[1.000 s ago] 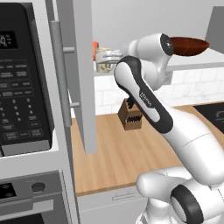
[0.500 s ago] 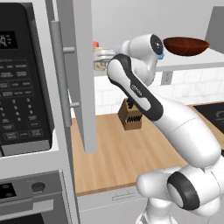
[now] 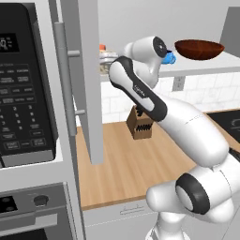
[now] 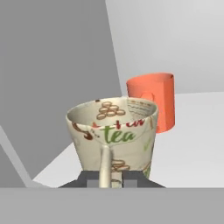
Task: Gather all objects into one cabinet and sort the glasses and bowls to opposite sides.
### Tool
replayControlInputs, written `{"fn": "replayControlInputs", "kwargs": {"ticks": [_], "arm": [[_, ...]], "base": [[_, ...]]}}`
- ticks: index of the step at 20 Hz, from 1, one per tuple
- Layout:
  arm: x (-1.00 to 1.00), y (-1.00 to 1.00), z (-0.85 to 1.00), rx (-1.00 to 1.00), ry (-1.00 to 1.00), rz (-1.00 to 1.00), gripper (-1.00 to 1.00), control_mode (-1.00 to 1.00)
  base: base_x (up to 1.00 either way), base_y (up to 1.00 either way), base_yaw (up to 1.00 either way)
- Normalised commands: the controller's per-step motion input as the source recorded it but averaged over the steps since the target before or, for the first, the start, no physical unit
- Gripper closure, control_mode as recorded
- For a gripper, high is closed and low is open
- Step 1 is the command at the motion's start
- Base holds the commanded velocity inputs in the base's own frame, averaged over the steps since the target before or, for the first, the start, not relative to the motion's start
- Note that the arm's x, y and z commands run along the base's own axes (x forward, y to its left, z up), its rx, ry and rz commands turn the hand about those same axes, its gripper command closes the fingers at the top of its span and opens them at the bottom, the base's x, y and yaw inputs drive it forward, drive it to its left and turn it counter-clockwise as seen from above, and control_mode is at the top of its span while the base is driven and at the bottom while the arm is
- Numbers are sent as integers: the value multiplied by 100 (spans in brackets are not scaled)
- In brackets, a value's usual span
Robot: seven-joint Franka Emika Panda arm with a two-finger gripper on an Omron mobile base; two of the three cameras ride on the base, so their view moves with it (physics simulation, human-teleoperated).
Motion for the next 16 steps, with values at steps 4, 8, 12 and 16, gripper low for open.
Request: {"fn": "replayControlInputs", "kwargs": {"ticks": [4, 8, 12, 16], "arm": [[1, 0, 0, 0, 0, 0, -100, -100], [0, 0, 0, 0, 0, 0, -100, -100], [-20, 0, 0, 0, -5, 0, -100, -100], [-81, -29, 0, 0, -3, -11, -100, -100]], "base": [[0, 0, 0], [0, 0, 0], [0, 0, 0], [0, 0, 0]]}}
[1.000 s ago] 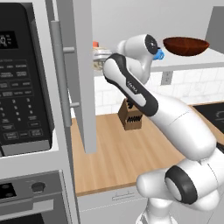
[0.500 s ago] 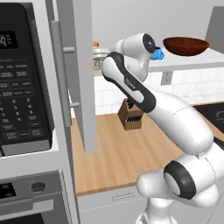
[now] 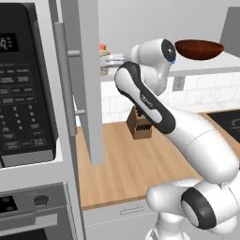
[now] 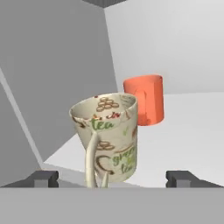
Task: Gather all objects into one cabinet and sort the glasses and bowls to opposite sides.
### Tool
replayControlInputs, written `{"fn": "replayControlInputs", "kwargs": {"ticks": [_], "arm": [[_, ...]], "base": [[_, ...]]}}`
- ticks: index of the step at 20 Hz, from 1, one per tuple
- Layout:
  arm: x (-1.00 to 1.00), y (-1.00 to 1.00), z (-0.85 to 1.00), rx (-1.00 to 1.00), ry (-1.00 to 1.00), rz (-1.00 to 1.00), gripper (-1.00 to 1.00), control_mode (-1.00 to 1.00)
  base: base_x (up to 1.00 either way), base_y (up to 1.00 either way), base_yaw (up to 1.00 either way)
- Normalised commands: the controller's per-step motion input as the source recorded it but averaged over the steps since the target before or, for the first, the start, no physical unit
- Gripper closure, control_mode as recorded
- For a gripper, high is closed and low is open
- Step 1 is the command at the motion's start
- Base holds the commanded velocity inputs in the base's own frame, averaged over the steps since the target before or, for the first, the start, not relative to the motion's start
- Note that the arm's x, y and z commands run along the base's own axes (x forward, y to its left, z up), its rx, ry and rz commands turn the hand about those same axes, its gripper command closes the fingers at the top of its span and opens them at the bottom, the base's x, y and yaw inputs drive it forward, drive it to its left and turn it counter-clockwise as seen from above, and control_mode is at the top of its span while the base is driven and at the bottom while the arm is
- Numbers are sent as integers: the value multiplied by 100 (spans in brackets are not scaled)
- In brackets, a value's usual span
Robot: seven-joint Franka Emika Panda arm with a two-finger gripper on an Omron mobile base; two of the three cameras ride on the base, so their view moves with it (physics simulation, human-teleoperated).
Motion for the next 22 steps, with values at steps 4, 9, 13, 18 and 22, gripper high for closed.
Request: {"fn": "replayControlInputs", "kwargs": {"ticks": [4, 9, 13, 18, 22], "arm": [[-100, -66, 0, 0, -2, -18, -100, -100], [-58, -85, 16, 2, 0, -19, -100, -100], [-2, -93, 28, 0, 0, -20, -100, -100], [-5, -96, 16, 0, 0, -16, -100, -100], [-14, -96, 1, 0, 0, -13, -100, -100]], "base": [[0, 0, 0], [0, 0, 0], [0, 0, 0], [0, 0, 0], [0, 0, 0]]}}
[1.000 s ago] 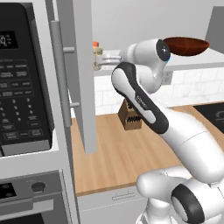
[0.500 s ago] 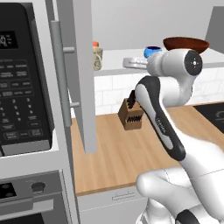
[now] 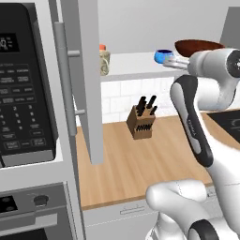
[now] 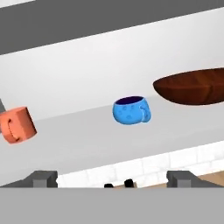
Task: Gather all objects into one cabinet and sort the glasses and bowls to opposite sides.
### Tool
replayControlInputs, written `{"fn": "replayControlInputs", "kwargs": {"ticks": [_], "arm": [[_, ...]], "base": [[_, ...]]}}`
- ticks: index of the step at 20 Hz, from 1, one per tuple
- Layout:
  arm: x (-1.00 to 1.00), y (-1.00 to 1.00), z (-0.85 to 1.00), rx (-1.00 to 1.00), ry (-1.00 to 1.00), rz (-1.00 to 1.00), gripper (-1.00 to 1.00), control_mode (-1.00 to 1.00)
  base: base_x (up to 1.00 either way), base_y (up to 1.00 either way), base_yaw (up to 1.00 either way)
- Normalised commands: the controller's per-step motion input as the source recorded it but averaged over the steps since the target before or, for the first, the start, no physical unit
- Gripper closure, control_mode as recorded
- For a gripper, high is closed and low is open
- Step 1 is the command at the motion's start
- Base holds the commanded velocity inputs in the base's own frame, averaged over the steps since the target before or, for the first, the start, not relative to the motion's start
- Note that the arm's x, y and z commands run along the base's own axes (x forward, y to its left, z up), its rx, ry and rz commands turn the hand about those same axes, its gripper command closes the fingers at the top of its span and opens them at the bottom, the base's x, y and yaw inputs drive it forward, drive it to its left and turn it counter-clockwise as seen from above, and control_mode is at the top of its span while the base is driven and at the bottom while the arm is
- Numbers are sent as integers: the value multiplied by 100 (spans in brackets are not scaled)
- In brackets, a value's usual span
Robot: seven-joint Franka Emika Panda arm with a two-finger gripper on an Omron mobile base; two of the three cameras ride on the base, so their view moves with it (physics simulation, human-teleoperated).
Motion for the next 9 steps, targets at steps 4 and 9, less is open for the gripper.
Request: {"fn": "replayControlInputs", "kwargs": {"ticks": [4, 9], "arm": [[-11, -82, 0, -1, 0, -11, -100, -100], [-1, -50, 0, -8, 0, -13, -100, -100]], "base": [[0, 0, 0], [0, 0, 0]]}}
